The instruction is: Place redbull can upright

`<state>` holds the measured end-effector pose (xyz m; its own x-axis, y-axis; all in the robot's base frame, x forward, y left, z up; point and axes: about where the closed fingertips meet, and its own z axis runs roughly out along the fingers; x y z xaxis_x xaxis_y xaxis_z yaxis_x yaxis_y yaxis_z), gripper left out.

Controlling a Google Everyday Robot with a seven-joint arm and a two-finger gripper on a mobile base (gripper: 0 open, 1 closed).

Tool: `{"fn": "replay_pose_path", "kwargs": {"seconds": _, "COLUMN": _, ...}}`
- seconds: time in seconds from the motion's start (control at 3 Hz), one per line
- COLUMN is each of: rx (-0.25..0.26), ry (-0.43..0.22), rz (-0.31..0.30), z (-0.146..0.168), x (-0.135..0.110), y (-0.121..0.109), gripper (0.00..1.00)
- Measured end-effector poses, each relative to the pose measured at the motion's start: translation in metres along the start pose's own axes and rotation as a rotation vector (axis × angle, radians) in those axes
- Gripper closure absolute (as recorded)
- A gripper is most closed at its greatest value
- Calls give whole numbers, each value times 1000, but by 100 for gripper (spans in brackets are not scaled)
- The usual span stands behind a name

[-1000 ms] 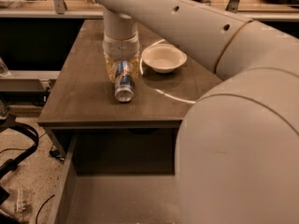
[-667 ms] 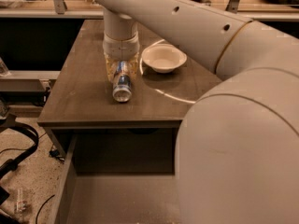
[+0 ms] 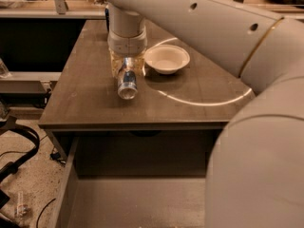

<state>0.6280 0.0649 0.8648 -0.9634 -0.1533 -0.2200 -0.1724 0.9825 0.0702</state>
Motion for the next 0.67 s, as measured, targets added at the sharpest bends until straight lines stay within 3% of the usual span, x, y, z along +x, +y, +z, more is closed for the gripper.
{"fn": "replay_pose_path", "kwargs": {"seconds": 0.33, "rx": 20, "ry": -177, "rz": -52, "z": -48, "x": 3, "y": -13, "gripper": 100}}
{"fn": "replay_pose_path", "kwargs": {"seconds": 0.67, "rx": 16, "ry": -330, "rz": -136, "z": -85, "x": 23, "y": -27, "gripper": 100}}
